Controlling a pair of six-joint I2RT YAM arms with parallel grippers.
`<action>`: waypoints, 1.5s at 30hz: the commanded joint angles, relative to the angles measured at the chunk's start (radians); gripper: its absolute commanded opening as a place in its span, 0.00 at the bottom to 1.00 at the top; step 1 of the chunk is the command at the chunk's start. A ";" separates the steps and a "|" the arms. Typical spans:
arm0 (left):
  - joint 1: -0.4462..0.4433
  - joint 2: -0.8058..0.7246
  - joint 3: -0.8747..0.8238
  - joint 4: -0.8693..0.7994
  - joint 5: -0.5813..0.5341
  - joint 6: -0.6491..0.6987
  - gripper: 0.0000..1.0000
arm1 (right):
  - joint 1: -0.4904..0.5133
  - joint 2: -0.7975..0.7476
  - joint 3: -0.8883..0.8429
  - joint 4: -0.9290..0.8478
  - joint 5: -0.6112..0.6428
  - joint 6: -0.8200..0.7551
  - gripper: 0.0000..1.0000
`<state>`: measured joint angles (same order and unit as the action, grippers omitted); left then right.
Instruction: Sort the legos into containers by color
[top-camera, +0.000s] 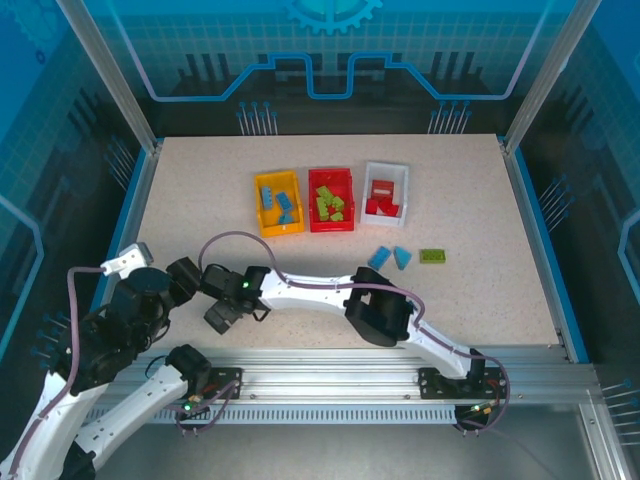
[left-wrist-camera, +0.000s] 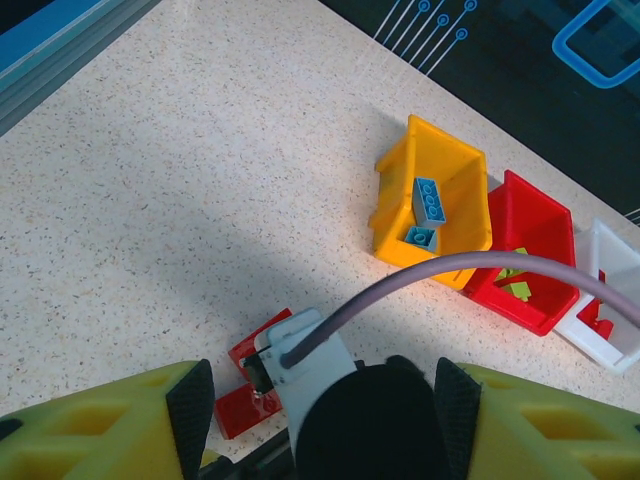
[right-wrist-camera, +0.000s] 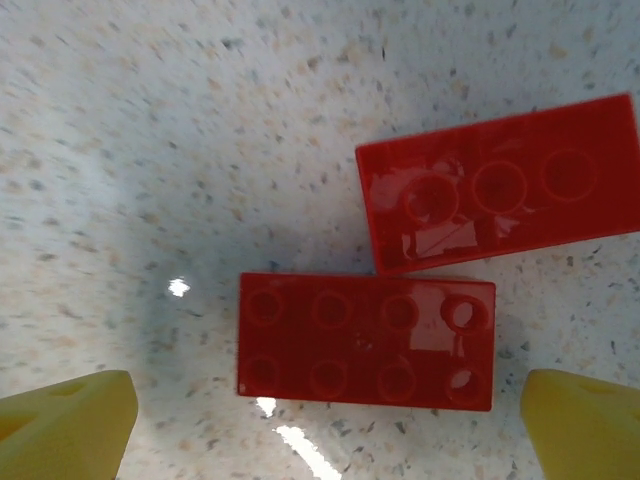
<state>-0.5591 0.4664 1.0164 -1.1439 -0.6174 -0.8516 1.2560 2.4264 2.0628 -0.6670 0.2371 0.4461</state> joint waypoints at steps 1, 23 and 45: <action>0.004 0.014 -0.001 -0.002 -0.022 -0.009 0.64 | 0.002 0.049 0.053 -0.082 0.044 -0.032 0.99; 0.004 0.063 0.001 0.091 0.087 0.069 0.64 | -0.029 -0.261 -0.220 0.033 0.157 -0.003 0.58; -0.286 0.891 0.147 0.856 0.438 0.118 0.63 | -0.887 -0.559 -0.336 -0.052 -0.076 -0.626 0.59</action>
<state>-0.8154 1.2976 1.0988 -0.4107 -0.1810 -0.7559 0.4141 1.7706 1.5932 -0.6567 0.2253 -0.0753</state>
